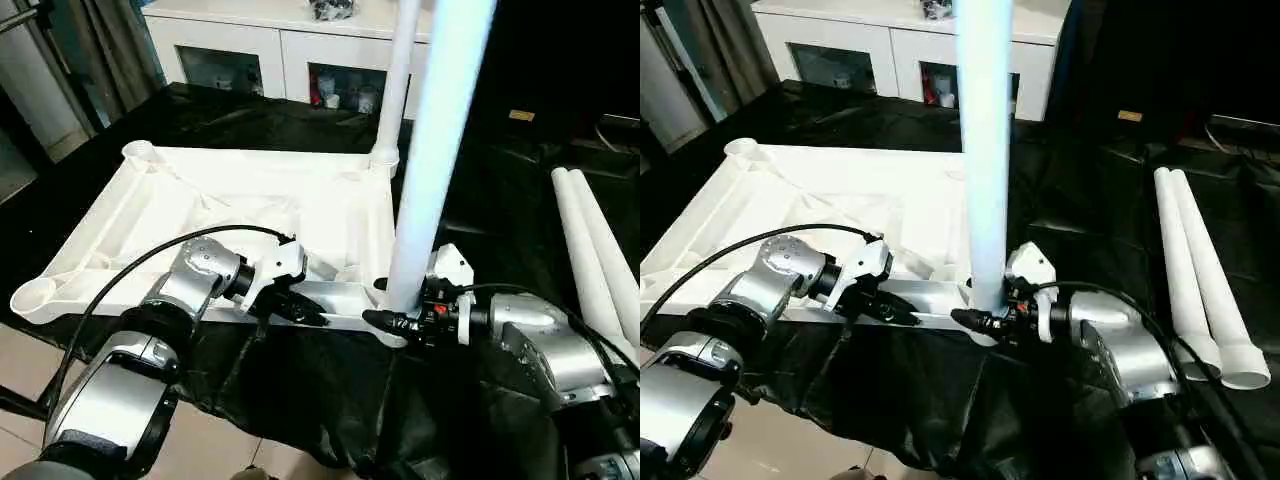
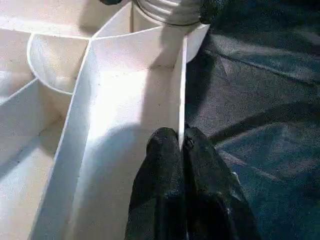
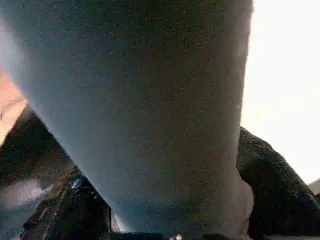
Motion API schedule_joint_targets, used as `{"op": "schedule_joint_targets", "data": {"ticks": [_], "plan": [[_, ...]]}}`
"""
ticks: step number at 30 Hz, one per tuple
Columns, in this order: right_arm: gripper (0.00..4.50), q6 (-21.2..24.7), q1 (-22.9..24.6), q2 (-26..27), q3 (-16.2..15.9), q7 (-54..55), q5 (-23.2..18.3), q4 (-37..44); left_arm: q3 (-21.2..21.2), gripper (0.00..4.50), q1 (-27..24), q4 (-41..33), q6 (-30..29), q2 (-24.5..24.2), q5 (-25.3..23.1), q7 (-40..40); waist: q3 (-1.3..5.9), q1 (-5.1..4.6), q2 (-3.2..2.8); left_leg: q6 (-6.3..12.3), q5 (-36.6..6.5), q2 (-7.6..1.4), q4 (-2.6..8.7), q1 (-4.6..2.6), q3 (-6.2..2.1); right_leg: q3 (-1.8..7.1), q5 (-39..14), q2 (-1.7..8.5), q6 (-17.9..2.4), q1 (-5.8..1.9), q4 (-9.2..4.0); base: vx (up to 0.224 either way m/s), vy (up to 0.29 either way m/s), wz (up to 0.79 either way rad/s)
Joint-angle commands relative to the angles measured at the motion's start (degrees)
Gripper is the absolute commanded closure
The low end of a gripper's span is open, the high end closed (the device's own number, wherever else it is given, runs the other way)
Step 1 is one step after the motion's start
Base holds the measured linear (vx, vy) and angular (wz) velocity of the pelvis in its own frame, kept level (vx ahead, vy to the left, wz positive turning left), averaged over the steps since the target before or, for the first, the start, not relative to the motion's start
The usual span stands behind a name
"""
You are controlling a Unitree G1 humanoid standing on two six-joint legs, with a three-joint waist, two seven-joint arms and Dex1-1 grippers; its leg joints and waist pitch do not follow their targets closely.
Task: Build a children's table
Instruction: Rotate leg to tighten
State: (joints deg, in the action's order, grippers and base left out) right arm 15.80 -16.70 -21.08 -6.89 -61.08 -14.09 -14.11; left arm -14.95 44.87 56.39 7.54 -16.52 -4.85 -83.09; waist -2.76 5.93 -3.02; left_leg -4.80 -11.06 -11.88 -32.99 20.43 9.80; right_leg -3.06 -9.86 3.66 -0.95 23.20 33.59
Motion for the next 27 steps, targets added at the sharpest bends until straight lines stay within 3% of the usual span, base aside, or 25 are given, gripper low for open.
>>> {"op": "schedule_joint_targets", "data": {"ticks": [1, 2, 6, 10, 11, 12, 14, 15, 16, 17, 18, 19, 21, 23, 24, 25, 27], "plan": [[1.71, 1.54, 1.6, 2.33, -1.66, 1.01, -1.33, 0.17, 1.09, 4.5, 0.09, -1.29, -0.99, 1.99, 2.24, 1.45, 3.85, 0.13, -0.26, 3.27, -8.68, -1.24, 3.23, -0.14, 0.0, 1.97, -5.09, 4.01, -15.07, -3.7, -2.99, 0.0, 0.0, 0.0], [1.71, 1.34, 1.77, 2.6, -1.43, 1.44, -1.32, -0.11, 1.22, 4.5, 0.08, -1.35, -1.1, 2.04, 2.36, 1.5, 3.88, 0.08, -0.13, 3.2, -8.77, -1.24, 3.26, -0.18, 0.04, 1.98, -5.16, 4.0, -14.97, -3.73, -3.1, 0.0, 0.0, 0.0], [1.71, -0.09, 2.44, 3.29, -1.14, 2.92, -0.63, -1.3, 1.54, 4.5, 0.07, -1.35, -1.27, 2.02, 2.56, 1.49, 3.8, 0.01, -0.65, 2.32, -10.01, -1.13, 3.33, -0.21, -0.07, 1.92, -6.29, 3.96, -14.75, -3.74, -3.17, 0.0, 0.0, 0.0], [1.71, -0.77, 2.99, 4.35, -0.5, 5.21, 0.04, -1.59, 1.6, 4.5, 0.06, -1.41, -1.75, 1.89, 2.33, 2.03, 3.79, -0.14, -0.63, 2.34, -9.82, -0.98, 3.29, -0.08, -0.06, 1.93, -6.91, 3.93, -14.31, -3.8, -3.27, 0.0, 0.0, 0.0], [1.71, -1.22, 2.72, 5.12, -0.02, 7.41, 0.7, -2.27, 1.77, 4.5, 0.13, -1.25, -2.07, 2.02, 2.23, 2.85, 3.78, -0.15, -1.05, 2.18, -10.16, -0.97, 3.34, -0.1, -0.12, 1.88, -7.83, 3.95, -14.07, -3.77, -3.33, 0.0, 0.0, 0.0], [1.71, -1.6, 2.39, 5.68, 0.31, 9.08, 1.25, -2.95, 1.94, 4.5, 0.23, -1.04, -2.3, 2.17, 2.18, 3.57, 3.73, -0.33, -0.86, 1.94, -10.39, -0.97, 3.37, -0.07, -0.08, 1.9, -8.34, 3.95, -13.88, -3.67, -3.43, 0.0, 0.0, 0.0], [1.71, -3.86, 0.76, 7.7, 1.41, 16.66, 4.24, -6.56, 2.43, 4.5, 0.76, -0.14, -2.97, 2.93, 1.5, 7.46, 3.57, -0.69, -0.75, 1.31, -11.73, -0.79, 3.48, -0.08, -0.08, 1.87, -11.22, 3.95, -13.41, -3.62, -3.66, 0.0, 0.0, 0.0], [1.71, -4.87, -0.11, 8.73, 2.07, 20.27, 5.36, -8.43, 2.58, 4.5, 1.13, 0.43, -3.18, 3.43, 0.98, 9.83, 3.38, -1.18, -0.35, 0.51, -12.68, -0.71, 3.7, -0.07, -0.2, 1.87, -14.53, 4.07, -12.6, -3.44, -3.99, 0.0, 0.0, 0.0], [1.71, -5.94, -2.17, 11.12, 3.99, 27.97, 6.46, -12.39, 2.88, 4.5, 2.04, 1.59, -4.43, 4.75, 0.07, 15.23, 3.14, -1.38, -0.62, -0.14, -13.97, -0.53, 3.8, -0.33, -0.26, 1.79, -19.31, 4.12, -11.5, -3.23, -4.36, 0.0, 0.0, 0.0], [1.72, -6.11, -2.84, 11.87, 4.65, 30.2, 6.59, -13.6, 3.01, 4.5, 2.34, 1.96, -4.75, 5.2, -0.16, 16.97, 3.01, -1.76, -0.34, -0.57, -14.75, -0.38, 3.91, -0.47, -0.33, 1.76, -23.37, 4.09, -10.06, -3.28, -4.84, 0.0, 0.0, 0.0], [1.72, -6.6, -3.82, 12.89, 5.62, 33.23, 6.69, -15.26, 3.28, 4.5, 2.7, 2.29, -5.01, 5.95, -0.23, 19.04, 3.07, -1.75, -0.48, -0.52, -14.74, -0.31, 3.81, -0.65, -0.33, 1.81, -24.32, 4.08, -9.69, -3.09, -4.95, 0.0, 0.0, 0.0], [1.72, -6.9, -4.86, 13.89, 6.63, 36.3, 6.7, -16.86, 3.54, 4.5, 3.01, 2.49, -5.5, 6.76, -0.16, 20.69, 3.17, -1.67, -0.31, -0.17, -14.38, -0.41, 3.78, -0.88, -0.25, 2.01, -24.19, 4.1, -9.45, -2.84, -5.13, 0.0, 0.0, 0.0], [1.72, -7.31, -6.86, 15.85, 8.48, 41.59, 6.3, -19.69, 3.96, 4.5, 3.46, 2.56, -5.99, 8.45, -0.07, 23.8, 3.22, -1.89, -0.43, 0.03, -13.55, -0.49, 3.87, -0.56, -0.28, 2.07, -22.21, 4.04, -9.89, -2.91, -4.85, 0.0, 0.0, 0.0], [1.72, -9.23, -9.14, 17.61, 9.6, 45.12, 6.11, -22.96, 3.92, 4.5, 3.96, 2.76, -6.61, 10.33, -0.71, 28.07, 3.38, -1.86, -0.05, 0.68, -12.56, -0.54, 3.73, -0.62, -0.15, 2.09, -18.63, 3.89, -10.47, -2.94, -4.67, 0.0, 0.0, 0.0], [1.72, -9.28, -9.21, 17.67, 9.65, 45.21, 6.08, -23.06, 3.91, 4.5, 3.97, 2.77, -6.61, 10.38, -0.73, 28.18, 3.47, -1.82, -0.22, 0.84, -12.29, -0.54, 3.67, -0.56, -0.17, 2.13, -17.47, 3.94, -10.95, -2.97, -4.41, 0.0, 0.0, 0.0], [1.72, -10.51, -10.59, 19.14, 11.33, 47.26, 5.05, -25.24, 3.65, 4.5, 4.06, 2.96, -6.34, 11.49, -1.26, 30.45, 3.53, -1.83, 0.03, 1.36, -11.62, -0.48, 3.63, -0.31, -0.08, 2.08, -16.08, 3.93, -11.17, -3.19, -4.33, 0.0, 0.0, 0.0], [1.72, -11.05, -11.08, 19.71, 12.06, 48.03, 4.63, -26.06, 3.52, 4.5, 4.07, 3.02, -6.16, 11.89, -1.44, 31.25, 3.64, -1.68, -0.16, 1.88, -10.39, -0.48, 3.54, -0.17, -0.14, 2.08, -14.17, 3.96, -11.46, -3.32, -4.04, 0.0, 0.0, 0.0]]}}
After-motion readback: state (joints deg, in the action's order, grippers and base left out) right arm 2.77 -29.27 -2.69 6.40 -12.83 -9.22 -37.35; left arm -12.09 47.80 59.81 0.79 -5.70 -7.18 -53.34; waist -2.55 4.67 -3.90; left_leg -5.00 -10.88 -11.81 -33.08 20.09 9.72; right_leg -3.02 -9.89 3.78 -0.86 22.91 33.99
